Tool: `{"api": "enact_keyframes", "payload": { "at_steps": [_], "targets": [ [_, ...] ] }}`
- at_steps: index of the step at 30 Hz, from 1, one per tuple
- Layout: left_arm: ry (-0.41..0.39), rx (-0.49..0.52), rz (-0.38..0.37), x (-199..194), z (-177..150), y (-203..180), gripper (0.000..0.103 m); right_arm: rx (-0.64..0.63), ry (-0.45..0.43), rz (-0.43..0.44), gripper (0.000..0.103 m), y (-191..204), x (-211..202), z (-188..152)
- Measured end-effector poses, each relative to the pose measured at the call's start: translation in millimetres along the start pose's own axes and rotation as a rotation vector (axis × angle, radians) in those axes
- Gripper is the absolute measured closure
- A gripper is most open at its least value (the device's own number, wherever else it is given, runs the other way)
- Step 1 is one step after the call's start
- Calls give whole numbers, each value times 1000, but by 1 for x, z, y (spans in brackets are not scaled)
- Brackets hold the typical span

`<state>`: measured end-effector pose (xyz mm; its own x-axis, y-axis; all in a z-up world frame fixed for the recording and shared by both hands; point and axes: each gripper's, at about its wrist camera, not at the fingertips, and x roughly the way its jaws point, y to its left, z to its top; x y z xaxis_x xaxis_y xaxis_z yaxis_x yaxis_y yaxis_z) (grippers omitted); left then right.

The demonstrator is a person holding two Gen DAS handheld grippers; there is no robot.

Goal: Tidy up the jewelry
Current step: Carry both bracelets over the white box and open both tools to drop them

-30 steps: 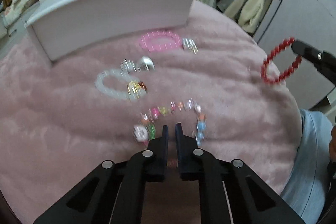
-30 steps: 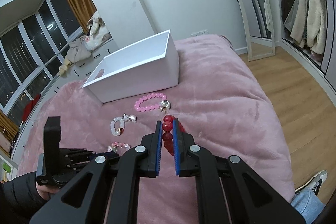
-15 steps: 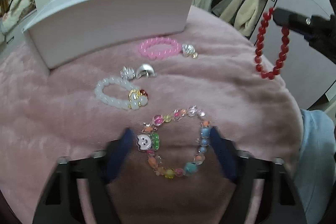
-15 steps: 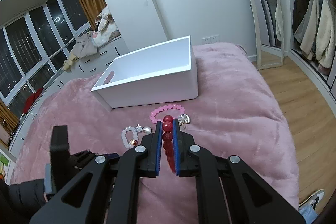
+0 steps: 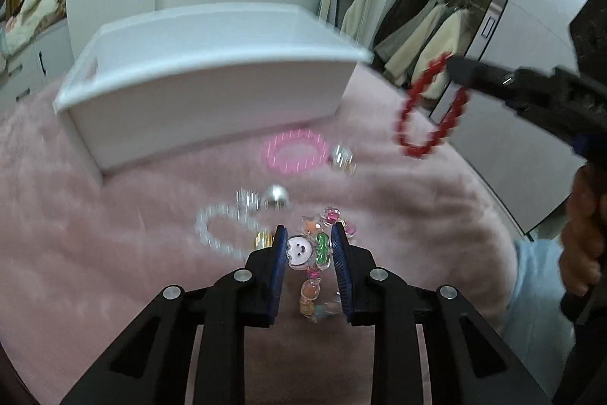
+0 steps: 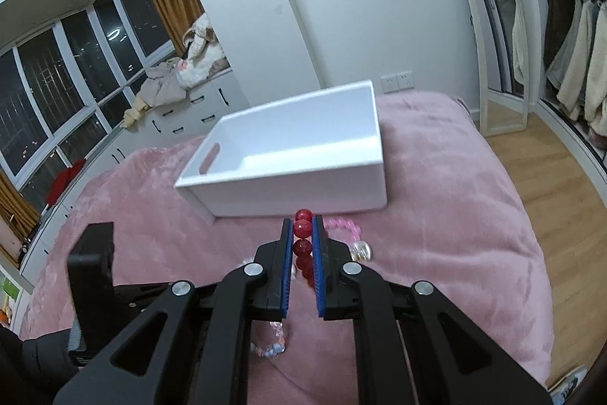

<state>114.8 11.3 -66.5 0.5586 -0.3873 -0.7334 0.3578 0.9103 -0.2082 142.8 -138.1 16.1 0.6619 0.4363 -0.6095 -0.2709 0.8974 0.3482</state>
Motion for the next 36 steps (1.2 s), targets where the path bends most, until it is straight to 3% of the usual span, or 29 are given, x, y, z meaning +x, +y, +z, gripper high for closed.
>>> {"api": "enact_keyframes", "payload": {
  "at_steps": [8, 17, 20, 26, 36],
  "targets": [
    [-134, 21, 29, -49, 57, 8, 75, -34, -40, 21, 93, 12, 13, 35],
    [-202, 0, 154, -73, 120, 48, 75, -79, -65, 27, 93, 22, 48, 79],
    [-203, -7, 192, -67, 140, 64, 74, -124, -66, -20, 93, 24, 66, 90],
    [-172, -32, 239, -43, 161, 93, 75, -117, -16, -32, 93, 14, 108, 98],
    [-82, -84, 284, 1, 150, 121, 74, -130, 80, -55, 93, 0, 150, 91]
  ]
}}
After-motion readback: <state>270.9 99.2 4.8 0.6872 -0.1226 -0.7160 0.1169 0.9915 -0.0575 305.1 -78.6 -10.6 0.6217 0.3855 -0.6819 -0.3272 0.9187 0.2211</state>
